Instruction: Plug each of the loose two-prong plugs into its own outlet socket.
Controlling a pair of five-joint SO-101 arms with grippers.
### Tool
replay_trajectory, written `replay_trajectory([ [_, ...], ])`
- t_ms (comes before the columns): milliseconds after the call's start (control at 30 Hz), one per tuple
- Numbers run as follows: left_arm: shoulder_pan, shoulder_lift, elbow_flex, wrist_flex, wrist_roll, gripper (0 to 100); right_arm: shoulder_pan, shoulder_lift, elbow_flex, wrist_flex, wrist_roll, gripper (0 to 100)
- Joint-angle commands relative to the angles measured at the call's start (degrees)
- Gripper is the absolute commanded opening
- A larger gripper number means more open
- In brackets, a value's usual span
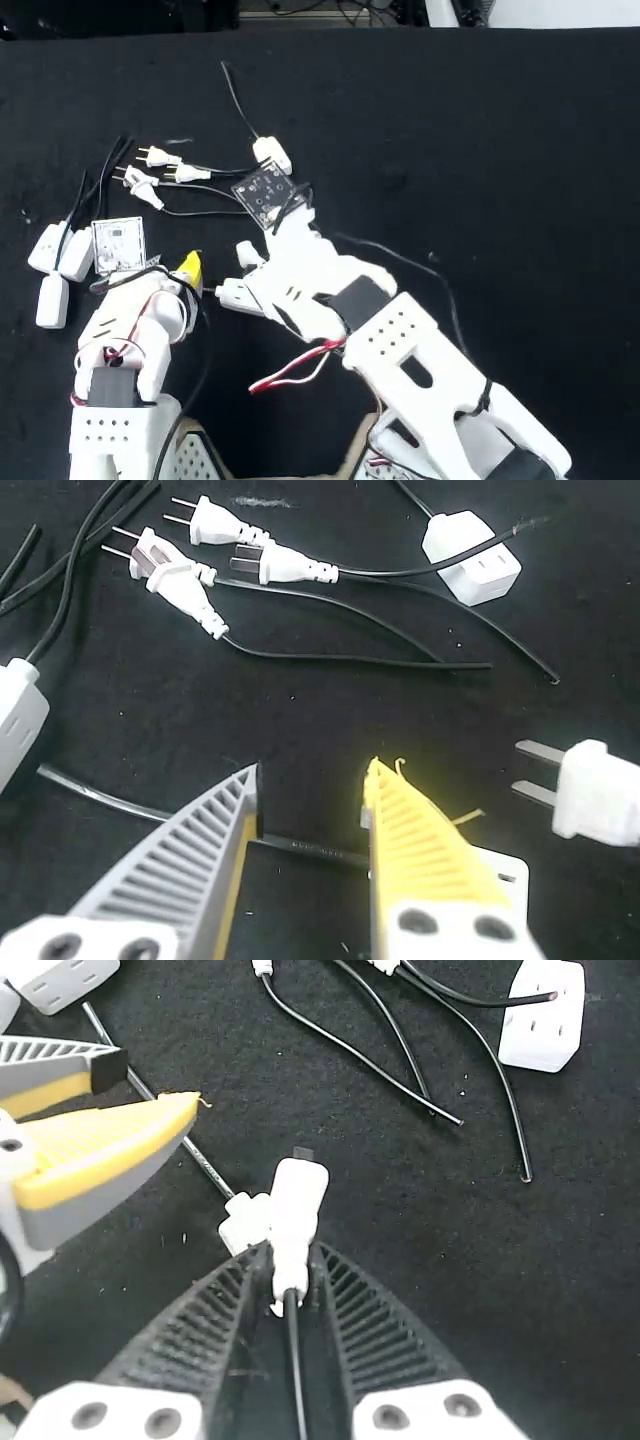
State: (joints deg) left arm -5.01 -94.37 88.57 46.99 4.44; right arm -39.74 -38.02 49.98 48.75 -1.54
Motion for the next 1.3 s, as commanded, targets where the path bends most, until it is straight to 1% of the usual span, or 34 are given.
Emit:
replay_trajectory([
  [0, -0.5, 0.3, -3.5, 0.1, 0.4, 18, 1.1, -2.1, -5.5, 3.2, 1.8, 1.0],
  [200, -0.7, 0.4, -3.6, 0.1, 0.4, 18, 1.1, -1.8, -10.5, 9.6, 3.0, 1.0],
  [333, -0.7, 1.4, -3.9, 0.1, -1.0, 18, 1.1, 3.1, -16.0, 15.9, 4.9, 1.0],
  [433, -0.7, 7.4, -7.0, 0.0, -1.2, 18, 1.1, 10.1, -21.7, 21.5, 5.0, 1.0],
  [533, -0.7, 17.8, -11.6, -0.6, -1.4, 18, 0.8, 15.2, -25.1, 24.4, 4.8, 1.0],
  [733, -0.8, 40.2, -18.2, -5.8, -1.4, 18, 0.7, 16.6, -22.4, 25.2, 5.0, 1.0],
  [867, -0.9, 48.7, -20.6, -9.2, -1.5, 18, 0.0, 16.6, -17.4, 23.6, 5.1, 1.0],
  [933, -1.5, 51.1, -21.3, -9.8, -1.4, 18, -1.2, 16.6, -16.0, 23.6, 5.2, 1.0],
  [1067, -6.0, 52.6, -22.5, -10.1, -1.1, 18, -4.9, 16.7, -14.7, 23.1, 5.2, 1.0],
  [1167, -9.2, 52.7, -22.2, -12.3, -1.1, 18, -6.6, 17.0, -14.5, 23.0, 5.2, 1.0],
  [1267, -10.6, 52.7, -22.0, -13.3, 1.9, 18, -6.7, 17.1, -14.4, 21.6, 5.2, 1.0],
])
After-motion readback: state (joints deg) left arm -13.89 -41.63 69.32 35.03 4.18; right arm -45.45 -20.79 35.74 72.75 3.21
